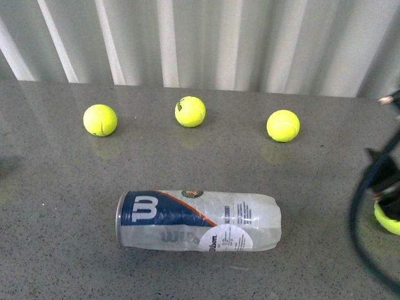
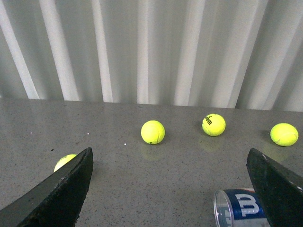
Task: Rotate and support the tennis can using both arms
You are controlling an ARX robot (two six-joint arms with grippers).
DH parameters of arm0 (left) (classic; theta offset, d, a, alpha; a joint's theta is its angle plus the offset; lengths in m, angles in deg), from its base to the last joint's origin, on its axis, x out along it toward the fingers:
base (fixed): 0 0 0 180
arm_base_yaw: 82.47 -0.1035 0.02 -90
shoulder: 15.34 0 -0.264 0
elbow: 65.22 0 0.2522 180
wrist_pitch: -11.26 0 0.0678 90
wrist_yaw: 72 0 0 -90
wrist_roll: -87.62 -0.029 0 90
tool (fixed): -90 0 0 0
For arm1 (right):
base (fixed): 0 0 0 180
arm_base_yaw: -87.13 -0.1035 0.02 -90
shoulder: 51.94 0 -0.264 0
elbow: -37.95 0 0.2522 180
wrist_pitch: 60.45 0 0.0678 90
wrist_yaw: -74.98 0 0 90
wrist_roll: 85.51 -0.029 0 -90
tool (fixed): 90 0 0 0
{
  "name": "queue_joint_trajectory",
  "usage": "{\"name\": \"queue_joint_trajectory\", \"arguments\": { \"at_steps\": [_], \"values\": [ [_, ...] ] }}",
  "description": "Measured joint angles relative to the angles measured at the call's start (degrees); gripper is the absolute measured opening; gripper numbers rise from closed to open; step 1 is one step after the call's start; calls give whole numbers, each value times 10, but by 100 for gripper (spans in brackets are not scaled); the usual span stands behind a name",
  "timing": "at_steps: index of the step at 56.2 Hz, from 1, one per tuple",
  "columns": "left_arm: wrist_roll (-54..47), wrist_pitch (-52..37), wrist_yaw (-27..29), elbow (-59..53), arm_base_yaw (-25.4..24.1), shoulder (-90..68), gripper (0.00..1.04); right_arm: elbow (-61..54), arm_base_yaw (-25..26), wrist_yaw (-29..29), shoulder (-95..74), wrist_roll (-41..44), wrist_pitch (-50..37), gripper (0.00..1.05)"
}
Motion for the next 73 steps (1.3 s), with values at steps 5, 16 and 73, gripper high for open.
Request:
{"name": "queue_joint_trajectory", "arguments": {
  "at_steps": [5,16,73],
  "values": [
    [0,0,0,0,0,0,98,-29,71,-26,80,-27,6,97],
    [0,0,0,0,0,0,98,-47,207,-65,286,-90,69,97],
    [0,0,0,0,0,0,98,-183,80,125,739,-339,375,3]
  ]
}}
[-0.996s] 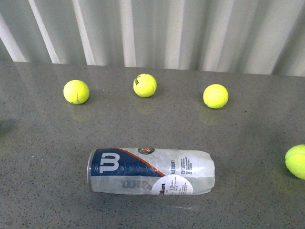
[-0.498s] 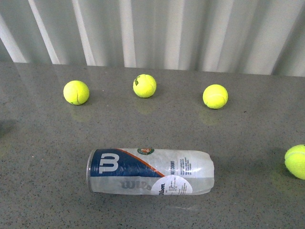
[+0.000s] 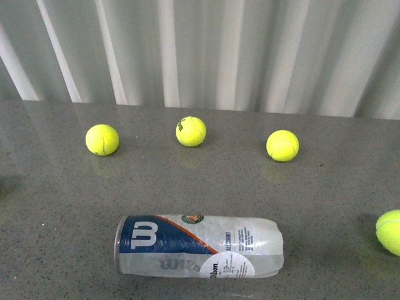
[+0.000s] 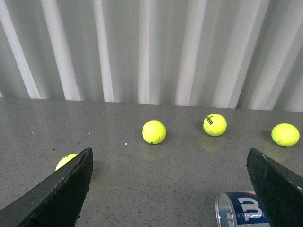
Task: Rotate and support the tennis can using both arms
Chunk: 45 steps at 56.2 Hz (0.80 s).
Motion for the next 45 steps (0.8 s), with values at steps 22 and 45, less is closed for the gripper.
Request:
{"name": "queue_joint_trajectory", "arguments": {
  "at_steps": [22,45],
  "values": [
    [0,0,0,0,0,0,98,-17,0,0,61,0,37,3],
    [0,0,0,0,0,0,98,-17,0,0,162,0,143,3]
  ]
}}
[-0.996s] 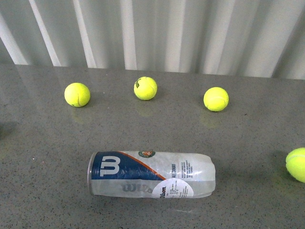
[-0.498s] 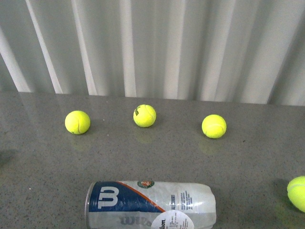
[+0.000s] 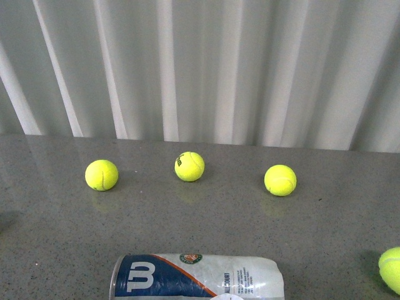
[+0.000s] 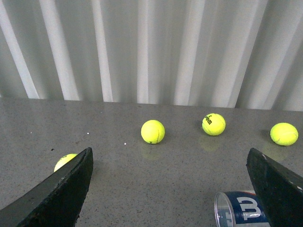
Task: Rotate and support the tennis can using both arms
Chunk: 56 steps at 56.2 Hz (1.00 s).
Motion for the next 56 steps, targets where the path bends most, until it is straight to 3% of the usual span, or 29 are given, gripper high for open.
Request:
{"name": "queue_joint_trajectory", "arguments": {
  "at_steps": [34,46,52,56],
  "values": [
    [0,0,0,0,0,0,98,0,0,0,0,0,0,4],
    [0,1,0,1,0,-1,98,0,0,0,0,0,0,45],
    [-7,160,-19,72,-30,-94,98,0,0,0,0,0,0,62],
    [-12,187,-52,118,-73,-140,98,0,0,0,1,0,0,75]
  ]
}}
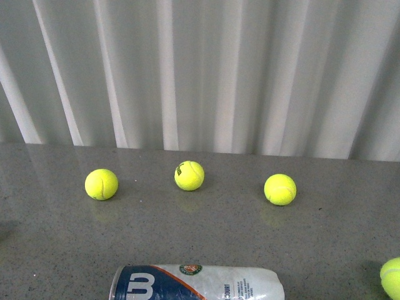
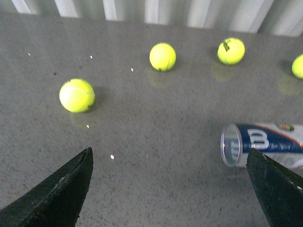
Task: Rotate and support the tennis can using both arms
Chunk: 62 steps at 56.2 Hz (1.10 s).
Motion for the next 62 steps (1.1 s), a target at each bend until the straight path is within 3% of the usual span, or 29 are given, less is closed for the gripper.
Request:
{"name": "queue_joint_trajectory", "arguments": {
  "at_steps": [3,9,19,32,52,62],
  "values": [
    [-1,-8,-19,37,-23,-21,98,0,0,0,0,0,0,85],
    [-4,-90,-7,103,-8,-101,98,0,0,0,0,0,0,100],
    [-11,-203,-45,167,73,-370,98,0,0,0,0,0,0,98],
    [-7,-259,-100,184,96,-629,98,0,0,0,0,0,0,98],
    [5,-365,-127,180,106,-745,98,0,0,0,0,0,0,98],
    [47,-444,-138,155,142,-814,98,0,0,0,0,0,0,98]
  ]
}}
